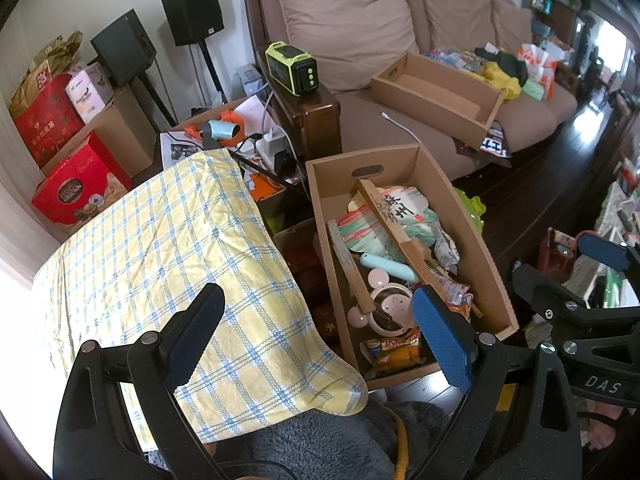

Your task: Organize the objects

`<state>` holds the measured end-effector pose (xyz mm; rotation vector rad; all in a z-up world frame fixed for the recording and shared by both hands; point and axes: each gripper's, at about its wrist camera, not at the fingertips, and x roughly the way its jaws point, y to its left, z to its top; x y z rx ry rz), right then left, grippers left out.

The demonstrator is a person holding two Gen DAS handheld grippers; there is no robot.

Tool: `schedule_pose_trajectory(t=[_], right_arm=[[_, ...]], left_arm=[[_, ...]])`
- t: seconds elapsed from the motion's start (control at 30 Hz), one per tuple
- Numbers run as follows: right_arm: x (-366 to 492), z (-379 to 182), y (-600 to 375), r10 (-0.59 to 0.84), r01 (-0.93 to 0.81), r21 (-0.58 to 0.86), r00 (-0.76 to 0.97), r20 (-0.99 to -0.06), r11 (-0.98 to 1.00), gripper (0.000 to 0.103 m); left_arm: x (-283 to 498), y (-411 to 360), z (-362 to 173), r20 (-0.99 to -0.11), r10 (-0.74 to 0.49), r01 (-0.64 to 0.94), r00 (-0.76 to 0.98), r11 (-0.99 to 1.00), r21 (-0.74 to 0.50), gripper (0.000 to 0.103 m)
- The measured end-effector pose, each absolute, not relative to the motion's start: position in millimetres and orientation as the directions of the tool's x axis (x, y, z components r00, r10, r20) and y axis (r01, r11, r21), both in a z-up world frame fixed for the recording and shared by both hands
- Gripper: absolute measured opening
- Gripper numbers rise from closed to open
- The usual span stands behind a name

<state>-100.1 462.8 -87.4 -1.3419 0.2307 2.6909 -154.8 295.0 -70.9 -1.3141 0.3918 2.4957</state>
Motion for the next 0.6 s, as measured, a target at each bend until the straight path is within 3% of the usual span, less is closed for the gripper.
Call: schedule_pose_trajectory(t=[0.6], right_arm=[[-98.8,-90.0,463.0,0.04,-0.178,0.083,-0.594,-0.804,-0.981,0.101]], left_arm=[[-155.2,292.4,-70.7,-0.83,0.128,-0.38,-0.543,-0.919,0.107,0.095]])
